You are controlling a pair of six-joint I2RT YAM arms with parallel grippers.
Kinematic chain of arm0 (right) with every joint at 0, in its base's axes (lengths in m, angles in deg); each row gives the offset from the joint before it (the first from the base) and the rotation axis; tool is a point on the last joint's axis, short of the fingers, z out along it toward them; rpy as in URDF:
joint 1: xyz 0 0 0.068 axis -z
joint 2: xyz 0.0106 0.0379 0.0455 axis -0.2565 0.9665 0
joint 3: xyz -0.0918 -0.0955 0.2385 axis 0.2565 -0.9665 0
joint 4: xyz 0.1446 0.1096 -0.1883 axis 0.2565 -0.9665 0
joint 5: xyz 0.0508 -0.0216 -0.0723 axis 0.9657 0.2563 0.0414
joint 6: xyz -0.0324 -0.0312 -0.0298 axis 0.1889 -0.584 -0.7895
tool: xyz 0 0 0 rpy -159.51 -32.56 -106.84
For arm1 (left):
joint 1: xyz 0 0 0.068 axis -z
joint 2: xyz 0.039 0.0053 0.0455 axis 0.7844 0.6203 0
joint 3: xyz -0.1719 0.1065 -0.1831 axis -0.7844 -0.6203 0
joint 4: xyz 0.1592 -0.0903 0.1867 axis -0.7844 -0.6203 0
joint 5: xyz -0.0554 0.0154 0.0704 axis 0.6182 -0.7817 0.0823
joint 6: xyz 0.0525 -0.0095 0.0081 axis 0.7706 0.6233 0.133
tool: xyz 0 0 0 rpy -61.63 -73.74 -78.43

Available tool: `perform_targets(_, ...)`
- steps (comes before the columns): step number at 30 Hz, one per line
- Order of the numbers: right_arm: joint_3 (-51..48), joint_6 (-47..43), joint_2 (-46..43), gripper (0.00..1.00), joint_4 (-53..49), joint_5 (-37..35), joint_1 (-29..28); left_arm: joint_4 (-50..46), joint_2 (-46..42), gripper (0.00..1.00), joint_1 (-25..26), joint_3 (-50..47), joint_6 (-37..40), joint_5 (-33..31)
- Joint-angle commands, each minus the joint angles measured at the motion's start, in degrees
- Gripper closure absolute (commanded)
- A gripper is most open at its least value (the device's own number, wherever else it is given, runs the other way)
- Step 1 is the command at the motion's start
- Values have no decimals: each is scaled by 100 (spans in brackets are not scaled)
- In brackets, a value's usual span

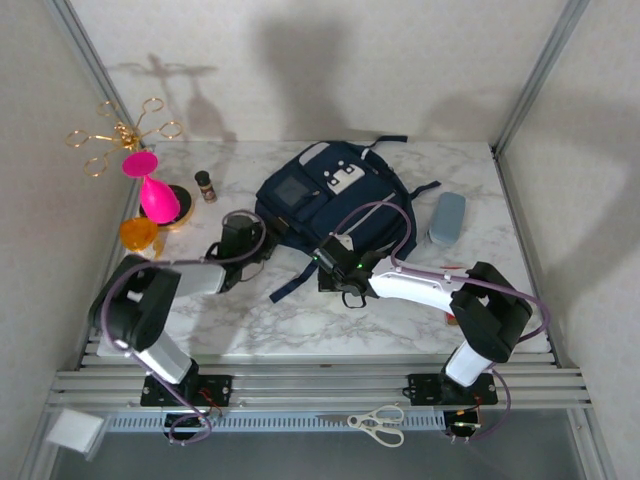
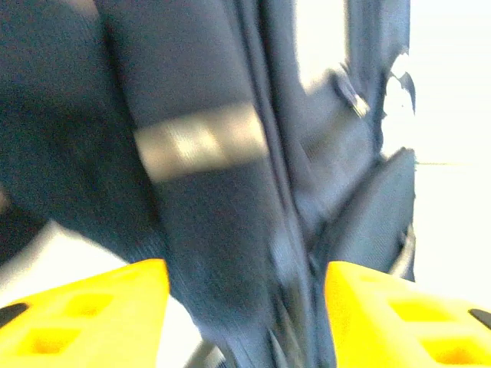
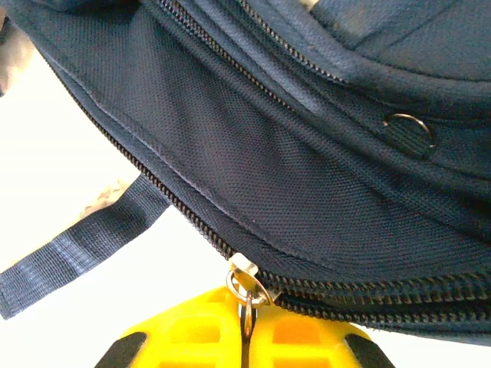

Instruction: Pack the student bag

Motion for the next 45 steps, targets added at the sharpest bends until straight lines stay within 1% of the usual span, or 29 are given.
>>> perform_targets(1,192,-179,37,100,64,401,-71,490,-323,40,664,-280,-803,-287)
perform_targets(4,163,-209,94,100,173,477,-16,968,-37,42,1077,-328,-1584,-379)
perform_targets(6,173,-234,129,100,209,479,-12,1727,194,45,1366,-620,-2231,-722)
perform_targets(9,160,-205,121,100,247,456,-1,1913,582,48,1520,-565,-2615,-728)
perform_targets(12,87,-213,83,100,391,505,8,2164,790,55,1651,-633,-2931,-890)
perform_targets(15,86,-209,116,100,478,524,18,1691,782,59,1813,-462,-2936,-1282)
perform_targets(17,64,-222,115,100,526,584,18,1313,866,59,1809,-142,-2814,-1173)
perform_targets(18,62,-207,104,100,495,555,21,1292,855,59,1814,-121,-2875,-1168)
perform_targets(22,36,-186,-3,100,443,394,48,1224,303,55,1921,-749,-3355,-1688)
perform_targets(25,46,-245,34,100,486,405,33,428,-251,51,1888,-879,-3244,-2001)
perform_targets(27,28,-249,31,100,519,410,40,229,-430,46,1903,-877,-3200,-2063)
perform_targets(29,-34,-248,9,100,612,469,34,334,-356,43,1931,-783,-3162,-2051)
perform_targets(31,-70,-240,4,100,643,484,37,336,-124,41,1913,-523,-3092,-1858)
perform_targets(33,-86,-230,3,100,652,496,32,230,95,42,1925,-271,-3154,-1768)
perform_targets(36,-81,-225,2,100,660,480,39,321,333,44,2023,-129,-3394,-1816)
perform_targets(38,-73,-230,20,100,671,487,37,372,455,48,2053,-66,-3478,-1941)
perform_targets(40,-73,-201,14,100,591,467,33,245,591,58,1999,88,-3445,-2026)
perform_targets(43,-87,-158,-123,100,354,331,38,209,639,78,1941,99,-3454,-2171)
perform_targets(45,-163,-111,-298,100,135,227,37,48,543,91,1851,109,-3270,-2343)
